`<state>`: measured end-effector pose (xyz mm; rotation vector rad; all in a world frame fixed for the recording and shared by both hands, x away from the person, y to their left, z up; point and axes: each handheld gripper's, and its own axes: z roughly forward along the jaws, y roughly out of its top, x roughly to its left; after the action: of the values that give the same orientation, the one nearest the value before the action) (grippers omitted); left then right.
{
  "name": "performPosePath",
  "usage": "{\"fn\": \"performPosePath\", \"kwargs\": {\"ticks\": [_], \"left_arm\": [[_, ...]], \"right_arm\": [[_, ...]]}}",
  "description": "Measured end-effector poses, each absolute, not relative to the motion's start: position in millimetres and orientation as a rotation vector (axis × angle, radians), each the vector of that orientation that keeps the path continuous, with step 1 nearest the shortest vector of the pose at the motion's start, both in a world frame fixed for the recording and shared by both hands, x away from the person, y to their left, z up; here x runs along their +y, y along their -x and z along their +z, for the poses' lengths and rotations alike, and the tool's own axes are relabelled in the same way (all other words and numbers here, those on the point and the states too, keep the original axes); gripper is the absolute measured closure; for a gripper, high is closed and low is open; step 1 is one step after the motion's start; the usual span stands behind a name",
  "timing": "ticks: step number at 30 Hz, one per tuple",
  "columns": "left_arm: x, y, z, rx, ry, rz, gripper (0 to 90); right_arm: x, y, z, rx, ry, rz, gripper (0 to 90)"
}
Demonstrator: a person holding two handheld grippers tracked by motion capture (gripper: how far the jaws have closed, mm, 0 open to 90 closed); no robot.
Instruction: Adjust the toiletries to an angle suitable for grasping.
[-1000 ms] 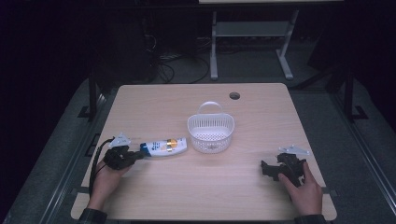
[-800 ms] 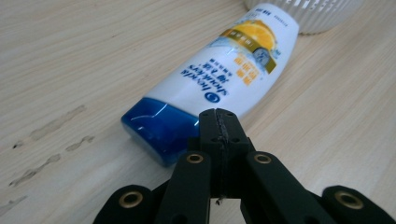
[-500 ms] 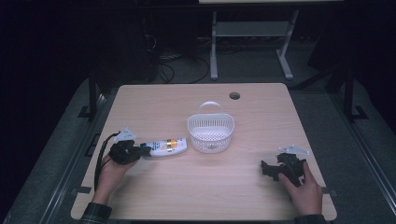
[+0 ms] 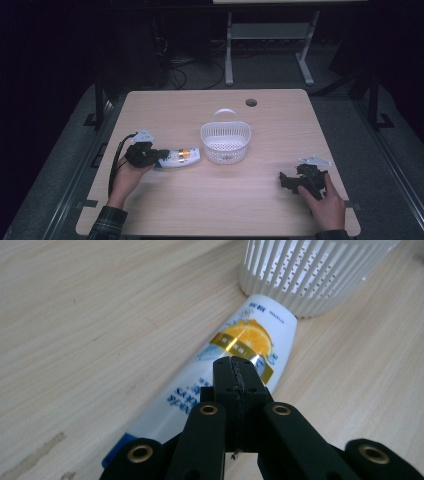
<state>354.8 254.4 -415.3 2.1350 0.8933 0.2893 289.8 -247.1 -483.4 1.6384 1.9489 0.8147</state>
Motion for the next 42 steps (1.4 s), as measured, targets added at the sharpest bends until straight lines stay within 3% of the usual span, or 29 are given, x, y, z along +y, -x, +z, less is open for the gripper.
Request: {"fn": "performPosePath", "kwargs": {"ticks": [26, 42], "left_arm": [[210, -391, -411, 0.846, -2.145, 0.254, 89.8], [181, -411, -426, 0.855, -2.183, 0.225, 89.8]], "right_arm": [[-247, -290, -483, 1.949, -1.638, 0.815, 0.0], [-247, -290, -483, 1.949, -1.638, 0.815, 0.0]]}}
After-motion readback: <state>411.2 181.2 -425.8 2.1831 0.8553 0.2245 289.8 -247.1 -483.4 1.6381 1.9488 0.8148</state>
